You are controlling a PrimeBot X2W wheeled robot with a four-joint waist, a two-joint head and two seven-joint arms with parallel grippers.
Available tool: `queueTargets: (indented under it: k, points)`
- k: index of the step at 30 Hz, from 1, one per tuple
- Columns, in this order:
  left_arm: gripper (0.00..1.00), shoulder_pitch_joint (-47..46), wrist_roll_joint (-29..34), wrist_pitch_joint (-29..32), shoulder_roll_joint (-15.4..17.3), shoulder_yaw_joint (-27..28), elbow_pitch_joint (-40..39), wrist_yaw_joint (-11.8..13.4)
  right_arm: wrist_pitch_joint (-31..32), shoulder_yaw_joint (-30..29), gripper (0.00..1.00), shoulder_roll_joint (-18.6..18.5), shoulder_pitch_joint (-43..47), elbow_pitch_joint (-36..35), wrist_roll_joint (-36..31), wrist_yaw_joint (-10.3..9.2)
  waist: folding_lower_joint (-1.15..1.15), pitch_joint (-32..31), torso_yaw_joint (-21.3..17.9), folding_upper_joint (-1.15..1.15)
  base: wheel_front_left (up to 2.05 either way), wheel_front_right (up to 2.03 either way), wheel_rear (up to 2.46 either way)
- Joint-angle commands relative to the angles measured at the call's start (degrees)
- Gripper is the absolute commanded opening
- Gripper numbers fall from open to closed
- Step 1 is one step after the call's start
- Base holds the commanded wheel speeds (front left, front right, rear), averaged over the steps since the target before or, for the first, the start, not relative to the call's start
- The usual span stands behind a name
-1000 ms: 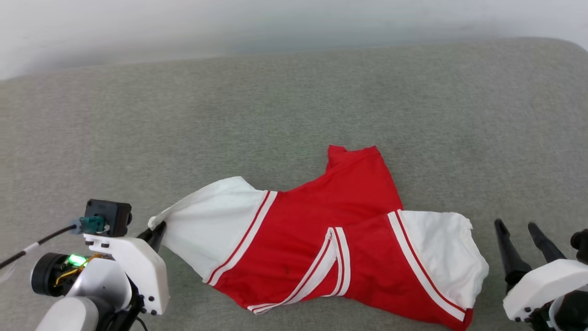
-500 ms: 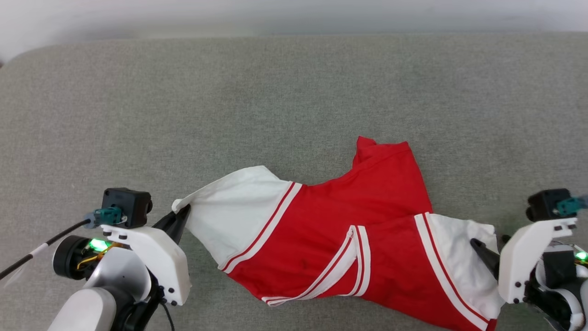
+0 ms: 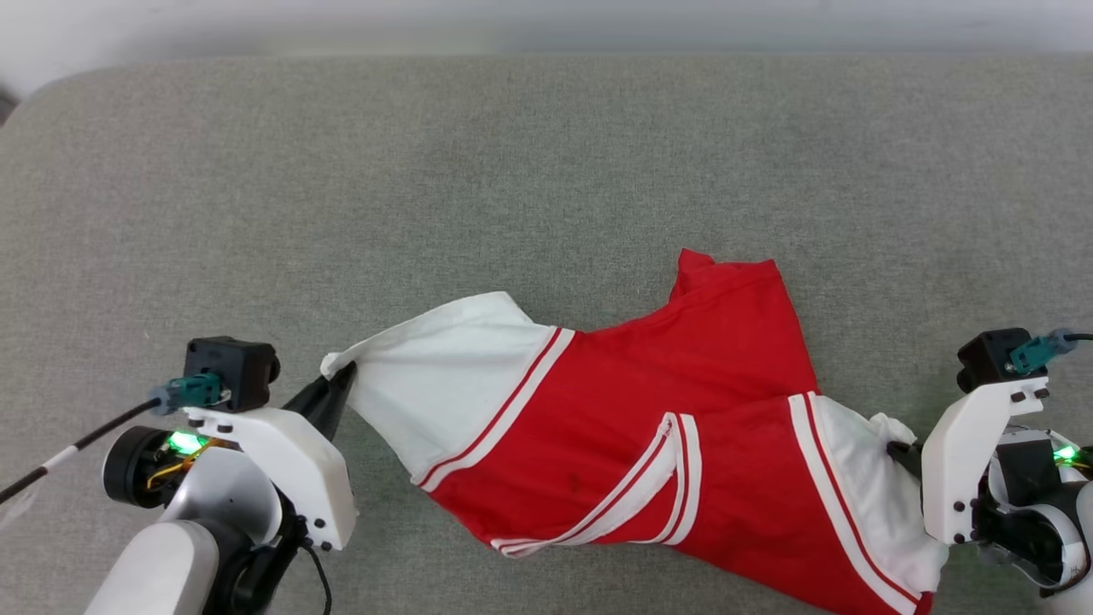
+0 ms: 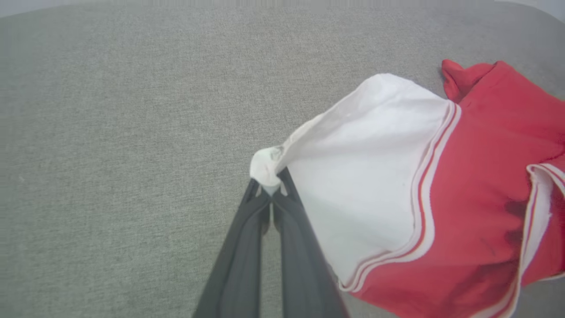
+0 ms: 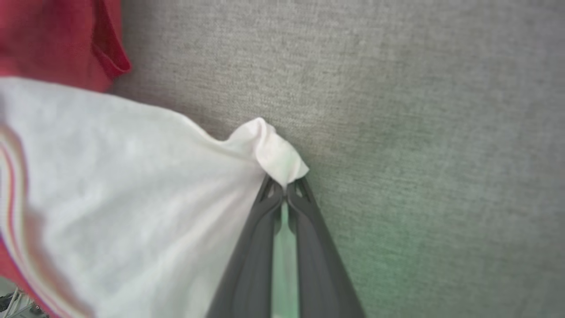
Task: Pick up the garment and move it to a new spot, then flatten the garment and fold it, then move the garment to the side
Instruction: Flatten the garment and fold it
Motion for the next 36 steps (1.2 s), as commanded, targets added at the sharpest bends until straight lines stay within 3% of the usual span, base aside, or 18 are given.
queueTargets:
  k: [1, 9, 18, 28, 36]
  points:
    - [0.00, -0.2, 0.1, -0.5, 0.0, 0.5, 0.0, 0.4, 0.1, 0.7, 0.00, 0.3, 1.3, 1.3, 0.2, 0.02, 0.00, -0.7, -0.2, 0.00, 0.00, 0.00, 0.00]
    - [0.00, -2.5, -0.8, -1.4, 0.9, 3.2, -1.0, 1.5, -7.8, -4.5, 0.00, -1.7, -2.9, -5.9, -3.7, 0.01, 0.00, -4.4, -1.7, 0.00, 0.00, 0.00, 0.00]
    - [0.00, -15.9, -0.9, -3.1, 1.4, 5.9, 1.6, 0.6, -16.7, -9.6, 0.00, 2.4, -14.1, -9.7, -11.4, 0.01, 0.00, -5.2, -3.6, 0.00, 0.00, 0.00, 0.00]
    - [0.00, -42.9, 0.5, -6.6, -1.1, 4.5, 14.2, -3.2, -23.4, -8.5, 0.00, 2.8, -37.9, -2.6, -15.1, 0.01, 0.00, 0.5, -3.4, 0.00, 0.00, 0.00, 0.00]
    - [0.00, -59.9, 2.6, -12.4, -1.1, 4.5, 26.7, -5.7, -28.5, -7.4, 0.00, 3.6, -55.6, 6.0, -16.6, 0.01, 0.00, 7.1, -3.8, 0.00, 0.00, 0.00, 0.00]
